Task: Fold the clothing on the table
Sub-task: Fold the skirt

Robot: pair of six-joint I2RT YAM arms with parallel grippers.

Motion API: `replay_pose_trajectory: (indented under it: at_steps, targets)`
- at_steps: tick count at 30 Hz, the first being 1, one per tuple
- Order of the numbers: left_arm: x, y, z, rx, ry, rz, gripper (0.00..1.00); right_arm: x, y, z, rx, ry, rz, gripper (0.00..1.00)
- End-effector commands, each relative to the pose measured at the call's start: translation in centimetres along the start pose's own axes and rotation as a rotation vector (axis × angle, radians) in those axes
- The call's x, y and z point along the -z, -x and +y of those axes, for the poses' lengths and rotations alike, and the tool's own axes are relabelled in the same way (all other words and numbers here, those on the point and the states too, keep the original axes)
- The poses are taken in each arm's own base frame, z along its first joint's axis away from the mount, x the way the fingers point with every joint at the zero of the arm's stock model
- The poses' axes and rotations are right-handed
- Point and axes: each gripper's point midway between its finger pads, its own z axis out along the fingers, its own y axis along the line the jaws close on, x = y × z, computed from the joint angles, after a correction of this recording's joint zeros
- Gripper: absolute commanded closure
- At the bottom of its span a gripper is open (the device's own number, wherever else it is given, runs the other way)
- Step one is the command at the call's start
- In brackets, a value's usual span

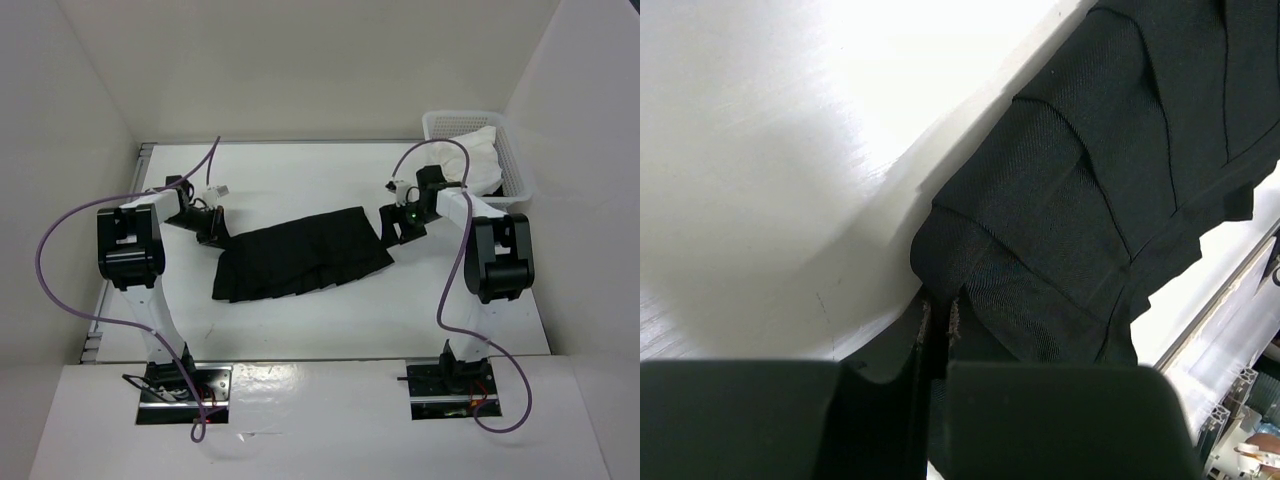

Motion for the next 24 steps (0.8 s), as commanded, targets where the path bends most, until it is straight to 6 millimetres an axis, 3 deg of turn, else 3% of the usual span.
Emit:
replay_pose_trajectory:
  at_steps: [1, 14, 24]
  targets:
    - [1.1, 0.9, -0.8, -0.021, 0.005, -0.042, 1.0, -0.7, 1.9, 0.2, 0.019, 0.036, -0.045, 0.2]
    - [1.2, 0.7, -0.9, -0.021, 0.005, -0.042, 1.0, -2.6, 2.0, 1.2, -0.029, 0.162, -0.027, 0.2]
    - [1.3, 0.5, -1.1, -0.021, 0.005, -0.042, 1.0, -2.5, 1.9, 2.7, -0.02, 0.2, -0.032, 0.2]
